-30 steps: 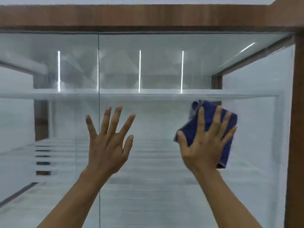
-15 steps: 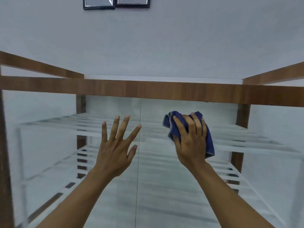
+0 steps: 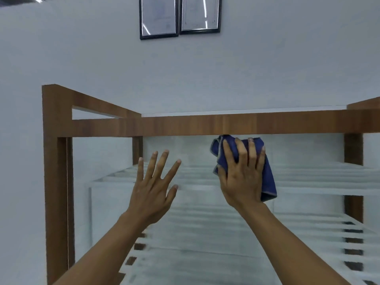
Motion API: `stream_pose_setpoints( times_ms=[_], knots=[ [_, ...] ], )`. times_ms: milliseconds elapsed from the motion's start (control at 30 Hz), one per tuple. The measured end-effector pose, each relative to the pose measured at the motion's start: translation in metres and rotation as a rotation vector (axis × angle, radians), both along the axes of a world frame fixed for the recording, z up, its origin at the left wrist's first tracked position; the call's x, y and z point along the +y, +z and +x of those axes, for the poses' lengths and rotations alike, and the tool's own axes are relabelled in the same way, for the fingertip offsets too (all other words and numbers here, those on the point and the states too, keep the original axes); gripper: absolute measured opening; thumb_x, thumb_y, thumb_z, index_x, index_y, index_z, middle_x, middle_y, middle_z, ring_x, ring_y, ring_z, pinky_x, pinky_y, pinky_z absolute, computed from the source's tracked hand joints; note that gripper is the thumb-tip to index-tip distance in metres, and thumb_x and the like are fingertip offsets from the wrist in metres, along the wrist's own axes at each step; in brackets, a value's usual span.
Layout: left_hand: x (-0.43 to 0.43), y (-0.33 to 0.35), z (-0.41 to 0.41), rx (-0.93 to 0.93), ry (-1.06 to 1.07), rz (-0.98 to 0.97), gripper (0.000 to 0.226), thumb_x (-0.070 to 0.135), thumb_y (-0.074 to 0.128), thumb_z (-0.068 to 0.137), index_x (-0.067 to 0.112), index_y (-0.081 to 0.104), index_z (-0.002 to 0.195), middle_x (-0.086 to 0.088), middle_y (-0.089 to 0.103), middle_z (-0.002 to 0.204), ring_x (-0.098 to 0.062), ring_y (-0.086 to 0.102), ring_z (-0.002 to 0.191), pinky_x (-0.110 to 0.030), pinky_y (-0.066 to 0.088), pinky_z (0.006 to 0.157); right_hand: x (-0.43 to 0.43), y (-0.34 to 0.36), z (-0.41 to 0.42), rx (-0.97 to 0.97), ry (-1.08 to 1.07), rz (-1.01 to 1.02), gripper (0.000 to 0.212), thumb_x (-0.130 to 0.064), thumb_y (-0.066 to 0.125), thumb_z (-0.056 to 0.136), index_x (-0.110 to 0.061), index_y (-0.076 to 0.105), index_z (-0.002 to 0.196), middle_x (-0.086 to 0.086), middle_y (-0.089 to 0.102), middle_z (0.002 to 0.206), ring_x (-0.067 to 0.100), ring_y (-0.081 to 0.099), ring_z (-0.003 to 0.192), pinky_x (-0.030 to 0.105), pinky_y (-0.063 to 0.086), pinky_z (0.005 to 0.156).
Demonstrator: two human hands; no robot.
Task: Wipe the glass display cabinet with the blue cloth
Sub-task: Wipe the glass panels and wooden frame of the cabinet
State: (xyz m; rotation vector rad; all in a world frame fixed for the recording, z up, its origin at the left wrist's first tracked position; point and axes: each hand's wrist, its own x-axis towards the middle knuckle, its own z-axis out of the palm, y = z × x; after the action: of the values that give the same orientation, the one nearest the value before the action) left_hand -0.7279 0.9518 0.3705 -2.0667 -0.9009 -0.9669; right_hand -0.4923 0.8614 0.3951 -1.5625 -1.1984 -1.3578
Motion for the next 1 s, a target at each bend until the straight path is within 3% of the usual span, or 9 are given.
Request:
stream_pose_setpoints(
  times_ms=[100, 200, 300, 367, 433, 533, 700, 800, 1000],
  knots=[
    [0.035, 0.006, -0.024, -0.006, -0.101, 0.042, 0.064, 0.052, 0.030, 0.099, 0.031, 0.012, 0.158, -0.006, 0.001, 0.168, -0.029, 0.001, 0.155, -0.061, 0.010, 0.122, 0.031, -0.001, -0.062, -0.016, 0.007, -0.050, 0.070, -0.053, 0.043, 0.094, -0.027, 0.027, 0.157, 0.007, 0.025, 0.162, 0.038, 0.014, 0.152, 0.065, 0.004, 0.120],
    [0.064, 0.014, -0.055, -0.089, -0.153, 0.076, 0.064, 0.050, 0.026, 0.100, 0.025, 0.017, 0.158, -0.009, 0.007, 0.167, -0.030, 0.006, 0.155, -0.061, 0.010, 0.122, 0.064, -0.001, -0.124, -0.216, 0.078, -0.213, 0.076, -0.057, 0.048, 0.092, -0.028, 0.024, 0.158, 0.005, 0.019, 0.166, 0.036, 0.006, 0.154, 0.070, 0.008, 0.117],
    [0.091, 0.017, -0.083, -0.094, -0.190, 0.134, 0.058, 0.046, 0.020, 0.102, 0.025, 0.025, 0.156, -0.009, 0.010, 0.167, -0.031, 0.010, 0.154, -0.063, 0.010, 0.121, 0.056, 0.001, -0.101, -0.407, 0.071, -0.285, 0.073, -0.058, 0.049, 0.093, -0.030, 0.027, 0.157, 0.005, 0.019, 0.166, 0.035, 0.007, 0.155, 0.070, 0.007, 0.118],
    [0.102, 0.017, -0.091, -0.093, -0.214, 0.171, 0.057, 0.044, 0.023, 0.102, 0.024, 0.030, 0.154, -0.010, 0.011, 0.167, -0.032, 0.011, 0.154, -0.063, 0.008, 0.121, 0.030, -0.006, -0.053, -0.284, 0.003, -0.180, 0.070, -0.059, 0.048, 0.093, -0.029, 0.034, 0.154, 0.008, 0.021, 0.165, 0.036, 0.011, 0.154, 0.071, 0.013, 0.116],
    [0.106, 0.015, -0.089, -0.100, -0.232, 0.190, 0.056, 0.041, 0.025, 0.101, 0.022, 0.031, 0.154, -0.011, 0.012, 0.167, -0.033, 0.012, 0.154, -0.064, 0.008, 0.121, -0.002, -0.015, -0.007, 0.030, -0.101, -0.003, 0.074, -0.062, 0.042, 0.093, -0.024, 0.032, 0.155, 0.014, 0.018, 0.165, 0.040, 0.010, 0.153, 0.071, 0.014, 0.115],
    [0.107, 0.013, -0.084, -0.118, -0.207, 0.214, 0.057, 0.039, 0.027, 0.101, 0.021, 0.031, 0.154, -0.011, 0.010, 0.167, -0.035, 0.012, 0.154, -0.065, 0.008, 0.120, 0.002, -0.012, -0.018, 0.261, -0.136, 0.109, 0.078, -0.064, 0.038, 0.092, -0.024, 0.023, 0.157, 0.015, 0.011, 0.166, 0.041, 0.003, 0.153, 0.069, 0.011, 0.117],
    [0.109, 0.013, -0.083, -0.123, -0.208, 0.201, 0.061, 0.042, 0.025, 0.100, 0.019, 0.024, 0.156, -0.010, 0.007, 0.167, -0.034, 0.010, 0.154, -0.064, 0.007, 0.121, 0.092, -0.005, -0.153, -0.141, 0.003, -0.116, 0.081, -0.063, 0.050, 0.089, -0.025, 0.028, 0.157, 0.011, 0.019, 0.165, 0.036, 0.008, 0.154, 0.063, 0.007, 0.121],
    [0.111, 0.012, -0.083, -0.133, -0.201, 0.198, 0.064, 0.042, 0.023, 0.100, 0.014, 0.019, 0.157, -0.009, 0.008, 0.167, -0.033, 0.010, 0.154, -0.063, 0.008, 0.121, 0.091, -0.005, -0.140, -0.275, 0.050, -0.141, 0.077, -0.062, 0.052, 0.090, -0.027, 0.032, 0.156, 0.008, 0.021, 0.165, 0.033, 0.010, 0.154, 0.061, 0.009, 0.122],
    [0.112, 0.011, -0.086, -0.124, -0.225, 0.179, 0.066, 0.040, 0.024, 0.099, 0.014, 0.010, 0.158, -0.009, 0.005, 0.167, -0.032, 0.006, 0.155, -0.062, 0.005, 0.122, 0.017, -0.024, -0.028, 0.383, -0.142, 0.227, 0.078, -0.070, 0.031, 0.094, -0.023, 0.027, 0.156, 0.016, 0.016, 0.165, 0.039, 0.007, 0.153, 0.066, 0.011, 0.118]
  ],
)
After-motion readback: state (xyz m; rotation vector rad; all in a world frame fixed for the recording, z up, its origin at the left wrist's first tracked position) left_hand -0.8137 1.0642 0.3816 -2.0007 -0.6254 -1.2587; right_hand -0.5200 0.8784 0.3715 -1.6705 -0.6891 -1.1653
